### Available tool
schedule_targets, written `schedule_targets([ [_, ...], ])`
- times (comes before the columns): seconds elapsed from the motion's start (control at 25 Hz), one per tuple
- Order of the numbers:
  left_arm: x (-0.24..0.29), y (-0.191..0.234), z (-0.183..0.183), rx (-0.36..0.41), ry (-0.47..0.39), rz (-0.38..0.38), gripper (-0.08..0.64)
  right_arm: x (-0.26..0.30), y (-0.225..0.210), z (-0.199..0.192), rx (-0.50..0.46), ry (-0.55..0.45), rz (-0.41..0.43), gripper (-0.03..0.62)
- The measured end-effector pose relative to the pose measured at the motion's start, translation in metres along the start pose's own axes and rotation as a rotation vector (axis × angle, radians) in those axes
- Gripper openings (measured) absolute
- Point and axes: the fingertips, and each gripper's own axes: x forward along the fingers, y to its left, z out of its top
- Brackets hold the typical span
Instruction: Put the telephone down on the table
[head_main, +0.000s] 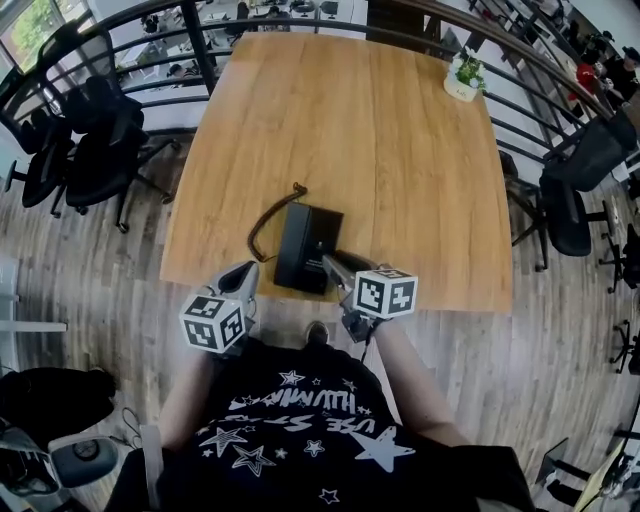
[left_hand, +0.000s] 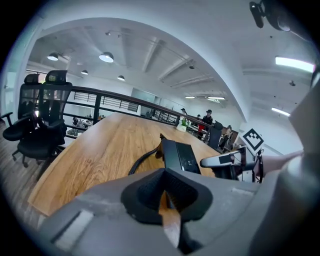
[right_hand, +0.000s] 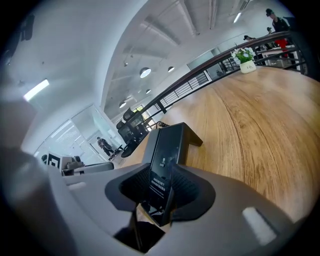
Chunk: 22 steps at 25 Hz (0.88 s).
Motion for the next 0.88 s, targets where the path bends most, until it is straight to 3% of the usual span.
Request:
schedule_targets([
  [0.88, -0.039, 0.130, 0.007, 0.079, 0.075, -0.263, 0.002, 0.064, 0.089, -0.023, 0.143, -0.225, -0.237, 0.083],
])
